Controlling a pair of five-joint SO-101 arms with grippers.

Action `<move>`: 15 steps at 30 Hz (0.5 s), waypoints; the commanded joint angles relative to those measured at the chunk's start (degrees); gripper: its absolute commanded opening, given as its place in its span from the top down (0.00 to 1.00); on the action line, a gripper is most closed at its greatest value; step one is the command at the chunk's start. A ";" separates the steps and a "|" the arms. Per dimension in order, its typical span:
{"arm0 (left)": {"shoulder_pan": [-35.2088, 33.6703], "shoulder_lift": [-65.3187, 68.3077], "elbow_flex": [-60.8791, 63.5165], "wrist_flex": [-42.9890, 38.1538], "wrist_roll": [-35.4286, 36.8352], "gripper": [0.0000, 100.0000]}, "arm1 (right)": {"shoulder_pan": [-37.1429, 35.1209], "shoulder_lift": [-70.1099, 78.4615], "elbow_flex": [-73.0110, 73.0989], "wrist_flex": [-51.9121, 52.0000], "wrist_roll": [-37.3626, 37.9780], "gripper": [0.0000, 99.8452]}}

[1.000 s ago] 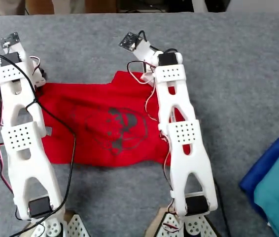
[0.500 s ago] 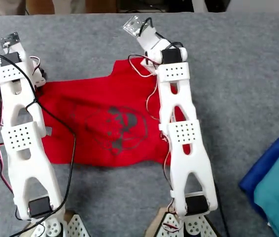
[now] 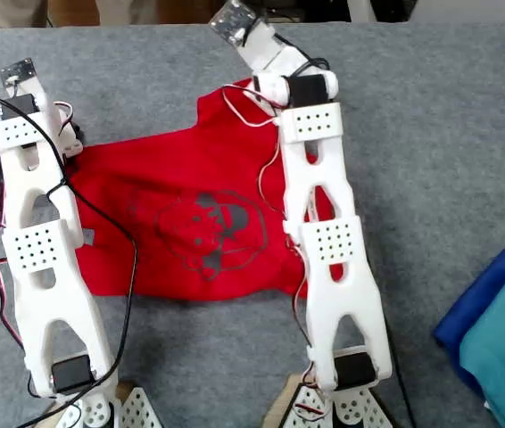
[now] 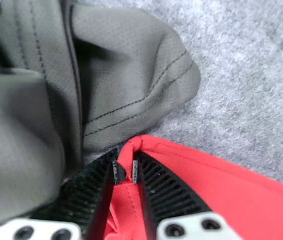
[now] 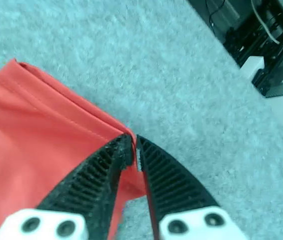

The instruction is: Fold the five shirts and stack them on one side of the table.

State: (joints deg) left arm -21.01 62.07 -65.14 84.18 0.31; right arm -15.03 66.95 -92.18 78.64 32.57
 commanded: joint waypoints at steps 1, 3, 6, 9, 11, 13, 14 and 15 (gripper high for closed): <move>0.09 -0.57 -0.26 -0.53 0.09 0.98 | -3.47 -4.88 -0.31 3.34 -0.09 1.00; 0.00 -0.57 -0.26 -0.53 0.09 0.98 | -4.62 -2.77 2.24 4.04 -0.09 1.00; 0.00 -0.57 -0.26 -0.53 0.09 0.98 | -5.23 1.27 4.44 3.78 -0.09 1.00; 0.00 -0.57 -0.26 -0.53 0.09 0.98 | -5.05 4.97 4.35 1.49 -0.09 0.99; 0.18 -0.57 -0.26 -0.53 0.09 0.98 | -4.53 6.29 4.35 0.79 -0.09 0.96; 0.18 -0.57 -0.26 -0.62 0.09 0.98 | -4.44 6.29 4.35 0.79 -0.53 0.87; 0.26 -0.57 -0.26 -0.70 0.09 0.98 | -4.44 6.29 4.26 0.79 -0.53 0.82; 0.26 -0.57 -0.26 -0.79 0.09 0.98 | -4.35 6.11 3.82 0.97 -0.53 0.78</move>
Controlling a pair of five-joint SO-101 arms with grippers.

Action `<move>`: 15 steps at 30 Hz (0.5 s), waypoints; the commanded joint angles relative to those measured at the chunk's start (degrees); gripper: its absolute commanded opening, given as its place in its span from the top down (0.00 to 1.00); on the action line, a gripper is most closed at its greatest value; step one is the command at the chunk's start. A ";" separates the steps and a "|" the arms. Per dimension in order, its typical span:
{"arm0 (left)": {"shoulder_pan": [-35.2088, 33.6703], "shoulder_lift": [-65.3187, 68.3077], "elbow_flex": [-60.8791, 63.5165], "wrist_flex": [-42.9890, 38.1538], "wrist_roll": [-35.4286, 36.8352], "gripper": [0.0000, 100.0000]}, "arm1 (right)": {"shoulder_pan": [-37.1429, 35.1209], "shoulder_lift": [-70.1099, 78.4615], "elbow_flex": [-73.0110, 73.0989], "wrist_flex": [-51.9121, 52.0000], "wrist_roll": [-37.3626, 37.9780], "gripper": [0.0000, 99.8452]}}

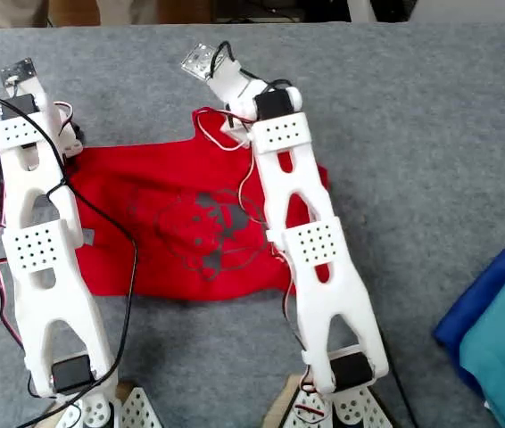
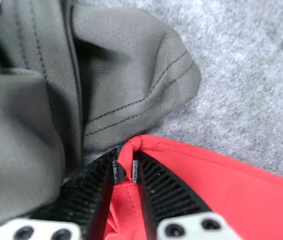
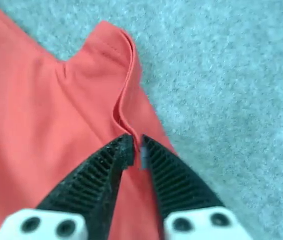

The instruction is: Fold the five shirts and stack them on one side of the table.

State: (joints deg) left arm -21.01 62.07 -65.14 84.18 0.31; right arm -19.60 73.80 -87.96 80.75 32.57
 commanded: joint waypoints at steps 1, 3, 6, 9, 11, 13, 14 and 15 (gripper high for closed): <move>0.26 -0.57 -0.26 -0.79 0.09 0.98 | 0.22 -1.10 -1.45 -0.26 -0.53 0.74; 0.35 -0.57 -0.35 -0.88 0.00 0.98 | 0.13 -1.71 -3.74 1.67 -0.53 0.71; 0.35 -0.57 -0.44 -0.88 0.00 0.98 | 0.13 -2.68 -7.43 3.69 -0.53 0.72; 0.35 -0.57 -0.35 -0.88 0.00 0.98 | 0.13 -5.05 -7.25 4.84 -0.53 0.72; 0.35 -0.57 -0.35 -0.88 0.00 0.98 | 0.13 -6.37 -6.99 5.27 -0.53 0.72; 0.35 -0.57 -0.35 -0.88 0.00 0.98 | 0.04 -6.99 -6.99 5.98 -0.53 0.72; 0.35 -0.57 -0.35 -0.88 0.00 0.98 | 0.04 -7.16 -6.99 6.15 -0.53 0.72; 0.35 -0.57 -0.35 -0.88 0.00 0.98 | 0.04 -7.34 -6.99 6.42 -0.53 0.72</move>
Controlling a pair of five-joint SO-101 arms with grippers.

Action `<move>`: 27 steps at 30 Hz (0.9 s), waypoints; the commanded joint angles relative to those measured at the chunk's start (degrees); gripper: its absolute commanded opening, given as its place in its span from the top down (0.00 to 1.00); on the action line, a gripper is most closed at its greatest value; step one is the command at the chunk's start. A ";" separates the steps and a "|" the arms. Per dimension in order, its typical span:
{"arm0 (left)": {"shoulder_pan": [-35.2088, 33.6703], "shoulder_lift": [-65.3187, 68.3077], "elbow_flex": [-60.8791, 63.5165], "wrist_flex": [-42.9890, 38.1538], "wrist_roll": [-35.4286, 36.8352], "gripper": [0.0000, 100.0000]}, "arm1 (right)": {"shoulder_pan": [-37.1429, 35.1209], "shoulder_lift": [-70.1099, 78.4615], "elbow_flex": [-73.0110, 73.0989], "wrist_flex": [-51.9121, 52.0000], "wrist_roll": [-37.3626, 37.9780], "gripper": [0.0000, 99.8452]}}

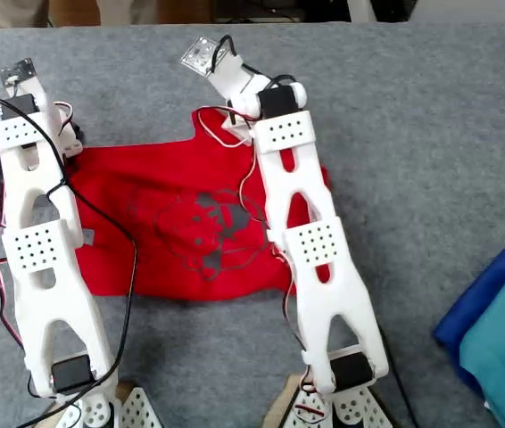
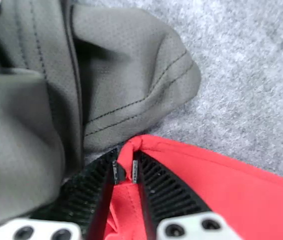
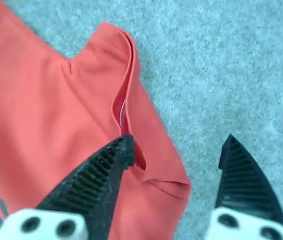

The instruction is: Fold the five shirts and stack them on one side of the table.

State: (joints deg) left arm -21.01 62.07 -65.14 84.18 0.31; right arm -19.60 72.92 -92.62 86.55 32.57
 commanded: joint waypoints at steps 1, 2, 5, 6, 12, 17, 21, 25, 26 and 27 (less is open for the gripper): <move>0.35 -0.57 -0.35 -0.88 0.00 0.98 | 0.04 -6.46 -2.51 1.23 -0.53 0.72; 0.35 -0.57 -0.35 -0.88 0.00 0.98 | 0.13 -6.55 -2.59 2.29 -0.53 0.72; 0.35 -0.57 -0.35 -0.88 0.00 0.98 | 0.13 -6.90 -2.77 6.24 -0.18 0.72; 0.35 -0.57 -0.44 -0.88 0.00 0.98 | 0.13 -7.60 -2.68 8.18 0.09 0.72; 0.35 -0.57 -0.35 -0.88 0.00 0.98 | 1.54 -12.97 -2.42 14.33 6.42 0.72; 0.35 -0.57 -0.35 -0.88 0.00 0.98 | 5.32 -12.00 -2.33 14.59 15.12 0.72; 0.35 -0.57 -0.26 -0.88 -0.09 0.98 | 6.64 -7.25 -2.33 10.37 20.57 0.72; 0.35 -0.57 -0.26 -0.88 -0.09 0.98 | 5.49 -3.74 -2.33 7.03 21.36 0.72; 0.35 -0.57 -0.26 -0.88 -0.09 0.98 | 4.97 -3.03 -2.33 7.03 21.36 0.72; 0.35 -0.57 -0.26 -0.88 -0.18 0.98 | 4.53 -2.42 -2.24 7.21 21.54 0.72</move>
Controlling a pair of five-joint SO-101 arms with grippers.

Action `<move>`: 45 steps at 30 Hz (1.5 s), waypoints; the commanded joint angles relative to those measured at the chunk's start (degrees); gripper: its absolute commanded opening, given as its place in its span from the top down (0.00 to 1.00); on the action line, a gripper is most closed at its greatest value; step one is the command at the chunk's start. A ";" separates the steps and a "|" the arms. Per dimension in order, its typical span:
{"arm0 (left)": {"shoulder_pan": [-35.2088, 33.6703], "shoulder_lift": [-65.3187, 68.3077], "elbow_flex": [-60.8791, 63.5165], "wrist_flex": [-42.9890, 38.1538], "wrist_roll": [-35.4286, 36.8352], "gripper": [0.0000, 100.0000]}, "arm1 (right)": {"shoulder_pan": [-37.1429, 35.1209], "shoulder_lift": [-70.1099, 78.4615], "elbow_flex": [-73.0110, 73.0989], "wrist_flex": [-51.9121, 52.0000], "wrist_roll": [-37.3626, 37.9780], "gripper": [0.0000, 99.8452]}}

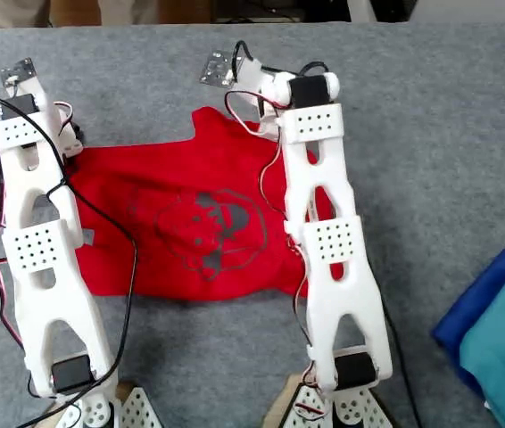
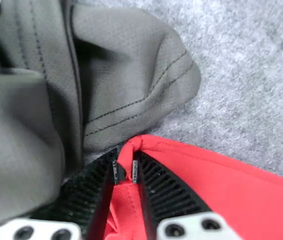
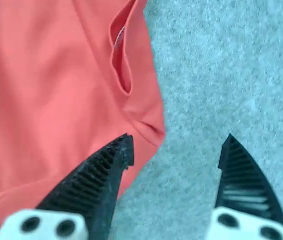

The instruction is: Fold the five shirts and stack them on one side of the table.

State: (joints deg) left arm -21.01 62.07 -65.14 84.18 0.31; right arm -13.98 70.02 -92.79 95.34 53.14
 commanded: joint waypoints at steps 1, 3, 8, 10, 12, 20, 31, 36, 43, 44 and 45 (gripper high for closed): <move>0.35 -0.57 -0.26 -0.88 -0.18 0.98 | -1.45 1.19 -2.07 -1.58 1.23 0.72; 0.35 -0.57 -0.26 -0.88 -0.18 0.98 | -1.63 1.98 -2.07 -1.85 1.23 0.72; 0.44 -0.57 -0.35 -0.88 -0.18 0.98 | -1.98 2.42 -2.07 -1.49 2.46 0.72; 0.97 -0.57 -0.26 -0.88 -0.26 0.98 | -2.59 2.42 -2.07 -1.49 2.99 0.72; 1.23 -0.57 -0.26 -0.88 -0.26 0.98 | -3.74 2.42 -2.07 -1.05 3.34 0.72; 0.97 -0.57 -0.26 -0.88 -0.26 0.98 | -5.76 3.65 -2.07 -1.49 3.25 0.72; 0.97 -0.57 -0.26 -0.79 -0.26 0.98 | -4.97 5.76 -2.24 -4.84 0.70 0.78; 0.97 -0.57 -0.26 -0.79 -0.26 0.98 | -4.79 5.76 -2.33 -6.24 0.26 0.91; 0.97 -0.57 -0.26 -0.70 -0.26 0.98 | -3.30 5.76 -2.42 -7.12 0.18 0.94; 0.97 -0.57 -0.26 -0.70 -0.26 0.98 | -3.12 5.76 -2.42 -7.12 0.18 0.94; 0.97 -0.57 -0.26 -0.70 -0.26 0.98 | -3.03 5.76 -2.42 -7.12 0.18 0.94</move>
State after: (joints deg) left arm -20.40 62.07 -65.14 84.18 0.31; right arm -18.37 76.09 -92.79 89.45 54.02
